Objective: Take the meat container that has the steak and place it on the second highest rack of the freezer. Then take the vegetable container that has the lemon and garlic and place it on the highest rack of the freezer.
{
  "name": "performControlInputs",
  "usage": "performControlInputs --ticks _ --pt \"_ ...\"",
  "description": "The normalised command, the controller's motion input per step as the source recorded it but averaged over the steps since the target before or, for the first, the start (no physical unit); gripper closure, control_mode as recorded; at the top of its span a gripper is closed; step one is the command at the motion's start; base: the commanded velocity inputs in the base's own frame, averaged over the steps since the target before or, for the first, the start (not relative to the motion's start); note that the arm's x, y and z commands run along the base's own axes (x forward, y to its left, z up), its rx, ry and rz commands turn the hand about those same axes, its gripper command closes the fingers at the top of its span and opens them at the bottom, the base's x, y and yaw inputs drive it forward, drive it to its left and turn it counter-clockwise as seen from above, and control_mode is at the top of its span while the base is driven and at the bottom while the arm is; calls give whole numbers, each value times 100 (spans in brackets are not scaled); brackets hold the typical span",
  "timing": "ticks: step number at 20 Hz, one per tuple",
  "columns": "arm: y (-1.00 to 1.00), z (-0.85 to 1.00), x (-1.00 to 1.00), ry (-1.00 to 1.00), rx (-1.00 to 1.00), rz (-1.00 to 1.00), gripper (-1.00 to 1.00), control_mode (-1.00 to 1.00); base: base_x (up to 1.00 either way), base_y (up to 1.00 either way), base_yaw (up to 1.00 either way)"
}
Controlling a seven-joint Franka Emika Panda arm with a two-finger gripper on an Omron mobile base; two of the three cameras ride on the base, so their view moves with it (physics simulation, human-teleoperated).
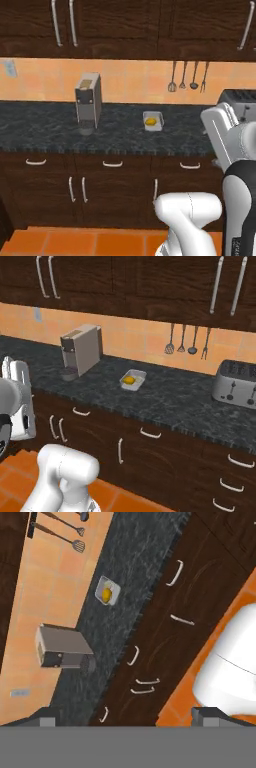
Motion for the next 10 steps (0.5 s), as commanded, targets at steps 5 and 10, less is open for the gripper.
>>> performControlInputs --ticks 5,10 --pt "0 0 0 0 0 0 -100 100 100 6 -26" --pt "0 0 0 0 0 0 -100 100 74 12 -15"
